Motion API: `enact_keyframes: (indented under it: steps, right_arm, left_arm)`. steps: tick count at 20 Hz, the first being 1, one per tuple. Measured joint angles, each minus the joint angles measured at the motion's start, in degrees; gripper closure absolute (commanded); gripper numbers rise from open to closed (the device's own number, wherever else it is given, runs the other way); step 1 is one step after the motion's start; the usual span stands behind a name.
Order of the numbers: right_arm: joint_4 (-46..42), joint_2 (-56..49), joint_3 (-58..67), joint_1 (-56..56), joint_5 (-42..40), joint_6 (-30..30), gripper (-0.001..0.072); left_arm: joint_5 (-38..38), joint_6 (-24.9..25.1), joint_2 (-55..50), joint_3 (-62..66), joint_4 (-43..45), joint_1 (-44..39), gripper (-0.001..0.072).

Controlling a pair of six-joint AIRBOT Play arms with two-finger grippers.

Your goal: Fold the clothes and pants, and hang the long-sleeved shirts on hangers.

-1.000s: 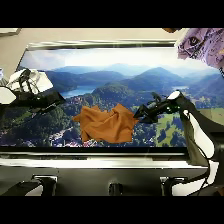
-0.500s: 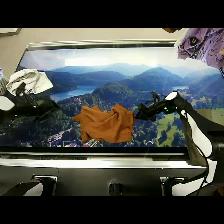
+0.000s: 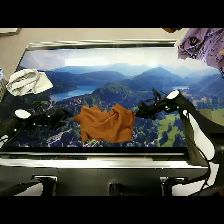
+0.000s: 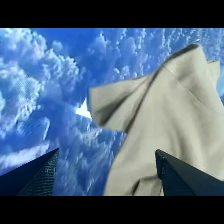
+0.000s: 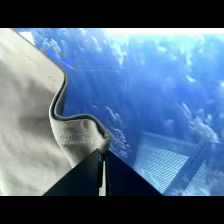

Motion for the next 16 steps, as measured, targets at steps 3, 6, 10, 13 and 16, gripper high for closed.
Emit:
enact_keyframes:
  steps: [3,6,10,13,16]
  right_arm:
    - [0.0,0.9,0.0,0.0,0.0,0.0,0.0684]
    - [0.0,1.4,0.0,0.0,0.0,0.0,0.0684]
    - [0.1,1.6,0.0,0.0,0.5,0.0,0.0684]
    - [0.1,1.7,0.0,0.0,1.1,0.0,0.0685]
    - [-0.5,2.8,0.4,0.0,1.4,0.0,0.0686]
  left_arm:
    - [2.5,3.3,-2.3,-0.3,-4.5,-0.3,-0.0012]
    - [4.5,5.0,-4.7,-0.4,-7.4,-1.6,-0.001]
    - [6.3,6.0,-8.0,0.2,-9.4,-4.1,0.0289]
    - [7.0,6.3,-10.5,1.5,-9.4,-5.5,0.069]
    - [6.8,6.4,-11.2,4.0,-9.4,-5.9,0.0693]
